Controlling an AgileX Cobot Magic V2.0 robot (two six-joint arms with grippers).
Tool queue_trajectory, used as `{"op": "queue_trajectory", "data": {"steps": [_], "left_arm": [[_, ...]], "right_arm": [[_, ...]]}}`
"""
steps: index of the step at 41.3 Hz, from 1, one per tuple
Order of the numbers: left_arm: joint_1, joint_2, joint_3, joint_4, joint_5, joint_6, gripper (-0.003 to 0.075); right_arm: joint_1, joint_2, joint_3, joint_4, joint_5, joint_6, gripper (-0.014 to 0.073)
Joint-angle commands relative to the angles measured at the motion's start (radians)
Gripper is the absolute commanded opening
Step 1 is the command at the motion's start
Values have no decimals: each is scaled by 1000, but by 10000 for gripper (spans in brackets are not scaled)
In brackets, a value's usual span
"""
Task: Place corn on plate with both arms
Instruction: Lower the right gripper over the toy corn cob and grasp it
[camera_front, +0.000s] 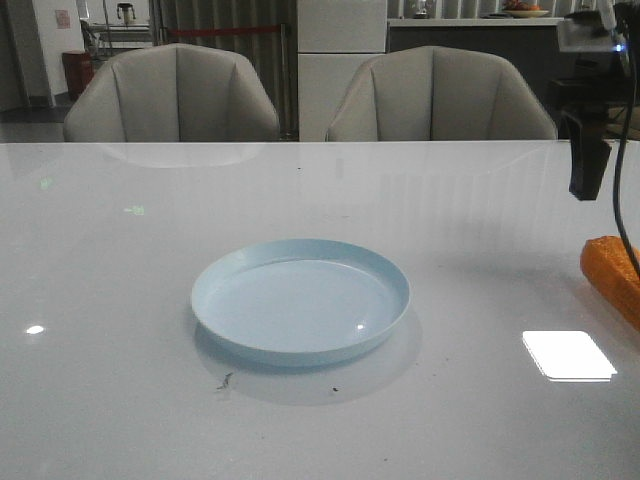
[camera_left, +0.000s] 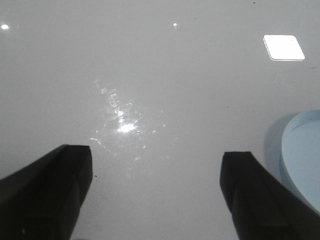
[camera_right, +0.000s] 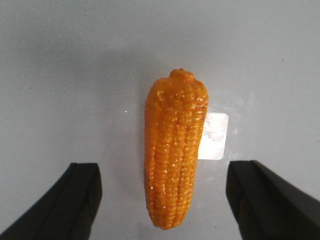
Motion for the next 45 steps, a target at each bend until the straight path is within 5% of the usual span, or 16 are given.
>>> {"op": "queue_trajectory", "data": {"steps": [1, 45], "left_arm": [[-7, -15, -31, -21, -65, -5, 581], [-7, -15, -31, -21, -92, -5, 581]], "right_arm": [[-8, -20, -37, 0, -9, -11, 615], [-8, 129, -37, -38, -51, -11, 615]]}}
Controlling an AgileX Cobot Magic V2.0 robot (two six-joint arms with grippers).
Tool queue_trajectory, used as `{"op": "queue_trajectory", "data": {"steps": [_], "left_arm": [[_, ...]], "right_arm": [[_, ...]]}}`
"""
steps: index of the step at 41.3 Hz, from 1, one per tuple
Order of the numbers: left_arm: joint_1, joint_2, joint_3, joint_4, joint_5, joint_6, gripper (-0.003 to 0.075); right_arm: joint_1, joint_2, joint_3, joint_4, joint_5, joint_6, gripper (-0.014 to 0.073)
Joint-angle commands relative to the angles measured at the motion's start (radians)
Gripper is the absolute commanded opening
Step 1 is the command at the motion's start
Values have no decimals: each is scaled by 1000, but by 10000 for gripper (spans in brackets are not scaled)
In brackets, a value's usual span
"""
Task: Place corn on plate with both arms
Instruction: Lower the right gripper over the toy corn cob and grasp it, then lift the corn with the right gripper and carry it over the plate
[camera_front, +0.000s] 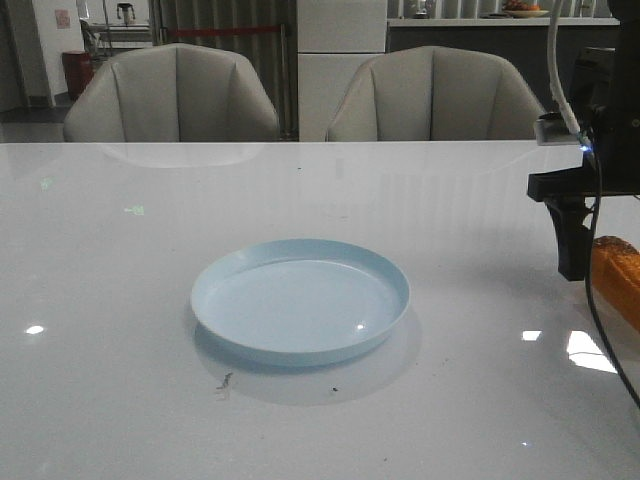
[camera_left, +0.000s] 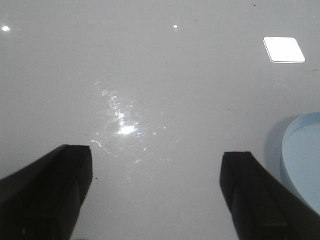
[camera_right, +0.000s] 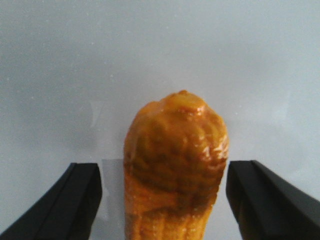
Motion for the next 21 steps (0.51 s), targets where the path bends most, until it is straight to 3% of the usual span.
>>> {"op": "queue_trajectory", "data": {"steps": [1, 5, 14, 16, 21], "left_arm": [[-7, -15, -31, -21, -82, -5, 581], [-7, -15, -31, -21, -82, -5, 581], [-7, -15, -31, -21, -82, -5, 581], [-7, -15, -31, -21, -82, -5, 581], [-7, -15, -31, -21, -82, -5, 581]], "right_arm": [[-8, -52, -29, -16, -5, -10, 610], [-8, -52, -29, -16, 3, -11, 521], [-8, -53, -29, -12, 18, -11, 41], [-8, -54, -30, 0, 26, -11, 74], [0, -58, -59, 61, 59, -47, 57]]}}
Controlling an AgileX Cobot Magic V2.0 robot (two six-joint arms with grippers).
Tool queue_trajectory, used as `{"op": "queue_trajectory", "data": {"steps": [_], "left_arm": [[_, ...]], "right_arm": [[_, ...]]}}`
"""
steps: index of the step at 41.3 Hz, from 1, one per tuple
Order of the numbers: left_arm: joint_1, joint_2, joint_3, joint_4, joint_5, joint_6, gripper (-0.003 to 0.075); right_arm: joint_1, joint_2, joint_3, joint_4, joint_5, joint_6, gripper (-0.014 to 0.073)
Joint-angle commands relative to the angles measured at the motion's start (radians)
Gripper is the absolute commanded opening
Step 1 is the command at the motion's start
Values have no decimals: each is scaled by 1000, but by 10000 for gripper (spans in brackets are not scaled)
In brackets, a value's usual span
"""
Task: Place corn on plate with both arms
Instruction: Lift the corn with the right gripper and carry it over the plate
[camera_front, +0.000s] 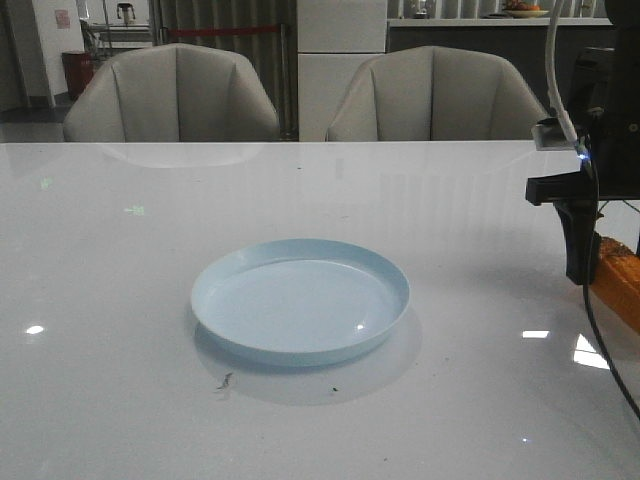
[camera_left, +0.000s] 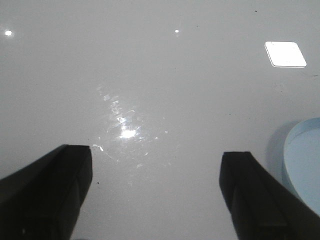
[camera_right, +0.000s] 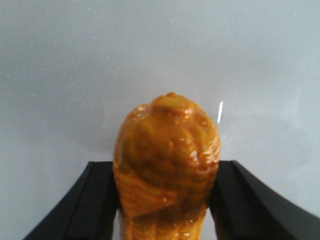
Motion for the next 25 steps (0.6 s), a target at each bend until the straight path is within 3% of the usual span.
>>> {"op": "queue_trajectory", "data": {"steps": [1, 10, 17, 25], "left_arm": [[-7, -15, -31, -21, -71, -5, 581], [-7, -15, -31, -21, -71, -5, 581], [-7, -15, -31, -21, -71, -5, 581], [-7, -15, -31, -23, -71, -5, 581]], "right_arm": [[5, -63, -67, 50, 53, -58, 57], [102, -63, -311, 99, 202, -129, 58], [213, -63, -521, 123, 233, -135, 58], [323, -51, -597, 232, 228, -135, 58]]}}
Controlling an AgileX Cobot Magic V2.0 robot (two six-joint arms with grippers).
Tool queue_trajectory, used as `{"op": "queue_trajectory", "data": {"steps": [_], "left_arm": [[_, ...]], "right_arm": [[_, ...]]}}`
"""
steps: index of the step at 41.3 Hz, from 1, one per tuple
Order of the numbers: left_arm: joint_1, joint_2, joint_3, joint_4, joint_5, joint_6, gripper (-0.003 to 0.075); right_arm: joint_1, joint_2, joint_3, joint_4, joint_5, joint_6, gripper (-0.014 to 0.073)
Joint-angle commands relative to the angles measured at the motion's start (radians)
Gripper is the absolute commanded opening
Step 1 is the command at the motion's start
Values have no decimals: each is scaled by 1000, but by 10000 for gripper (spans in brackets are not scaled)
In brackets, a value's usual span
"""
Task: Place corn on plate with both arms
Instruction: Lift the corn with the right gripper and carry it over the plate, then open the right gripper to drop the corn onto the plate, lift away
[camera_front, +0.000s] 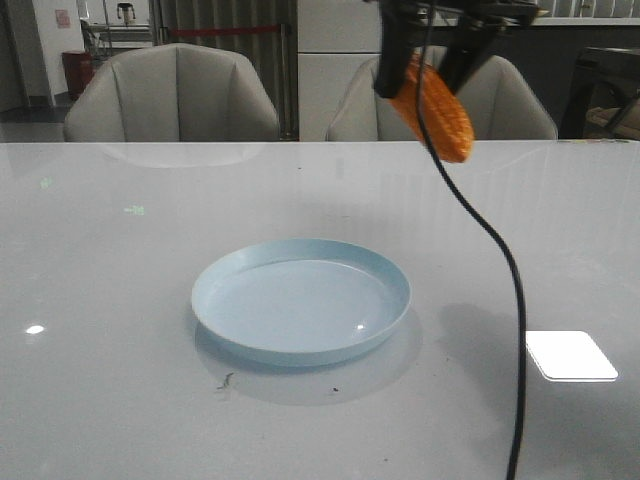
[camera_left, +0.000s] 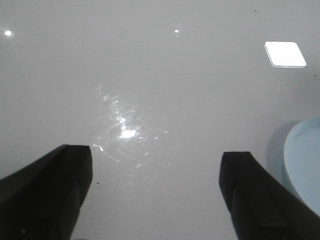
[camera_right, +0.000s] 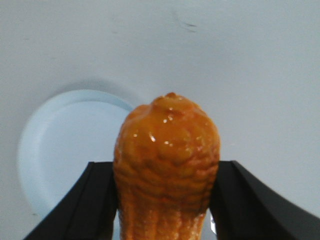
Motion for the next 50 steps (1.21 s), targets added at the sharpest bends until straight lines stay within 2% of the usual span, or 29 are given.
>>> {"op": "queue_trajectory", "data": {"steps": [1, 14, 24, 28, 32, 34, 39, 42, 50], "left_arm": [[-7, -15, -31, -22, -71, -5, 581], [-7, -15, -31, -46, -71, -5, 581], [-7, -15, -31, -46, -71, -5, 581], [-7, -15, -31, -46, -71, -5, 581], [-7, -15, -31, -46, -71, -5, 581], [-7, -15, -31, -46, -71, -5, 581], [-7, -15, -31, -46, -71, -5, 581], [-7, -15, -31, -46, -71, -5, 581], [-7, -15, -31, -46, -71, -5, 581]], "right_arm": [[51, -48, -47, 52, 93, -10, 58], [181, 78, -47, 55, 96, -10, 58], [196, 148, -47, 55, 96, -8, 72], [196, 149, -47, 48, 88, -8, 150], [196, 149, -47, 34, 72, -9, 295], [196, 149, -47, 28, 62, -9, 398], [196, 149, -47, 27, 54, -9, 539], [196, 149, -47, 27, 54, -9, 565], [196, 148, -49, 28, 62, -10, 562]]}}
